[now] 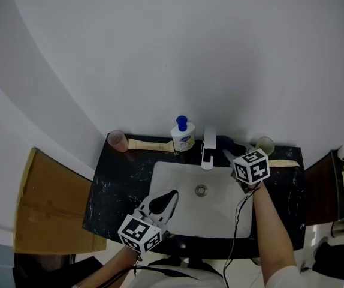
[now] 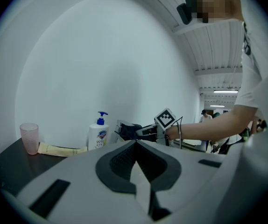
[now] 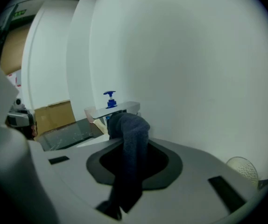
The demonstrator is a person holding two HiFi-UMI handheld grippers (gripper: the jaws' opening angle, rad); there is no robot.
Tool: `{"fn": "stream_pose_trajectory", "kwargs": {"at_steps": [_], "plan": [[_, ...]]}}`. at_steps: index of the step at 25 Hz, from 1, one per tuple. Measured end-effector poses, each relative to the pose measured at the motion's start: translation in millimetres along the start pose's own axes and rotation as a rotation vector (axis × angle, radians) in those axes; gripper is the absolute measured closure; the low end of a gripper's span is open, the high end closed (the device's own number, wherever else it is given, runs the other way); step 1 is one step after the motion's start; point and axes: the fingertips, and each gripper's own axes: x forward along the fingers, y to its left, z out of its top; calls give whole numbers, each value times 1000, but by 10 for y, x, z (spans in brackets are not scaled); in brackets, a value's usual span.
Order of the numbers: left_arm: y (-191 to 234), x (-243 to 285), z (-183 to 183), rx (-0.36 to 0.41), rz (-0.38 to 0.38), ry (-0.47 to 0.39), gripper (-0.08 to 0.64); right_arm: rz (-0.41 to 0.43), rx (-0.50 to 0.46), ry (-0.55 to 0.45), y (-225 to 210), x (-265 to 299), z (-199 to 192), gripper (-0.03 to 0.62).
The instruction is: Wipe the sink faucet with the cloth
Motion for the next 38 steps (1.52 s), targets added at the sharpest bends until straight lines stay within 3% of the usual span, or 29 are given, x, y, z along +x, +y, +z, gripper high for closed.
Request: {"fn": "stream_pose_trajectory", "kwargs": {"at_steps": [3,9,12,20,29,32,38], "plan": [[7,8,-1,-4,0,1,558,52,-12,-3,52,-70,-14,508],[-44,32,21,-1,-3,-6,558,182,-144,23,479,20,59,508],[-43,19,21,0,2,-6,558,146,-134,30,438,131,102,508],[50,-51,17,-5,21,-5,558,30,1,-13,58,15,10,508],[31,-41,33,-3,21,-11,558,168,-168,10,477,61,83,508],[19,-32,51,-1,20,-14,558,103,-184,14,391,141,128,508],[39,-66,37,-1,21,-13,558,-32,-94,-2,27,10,24,508]]}}
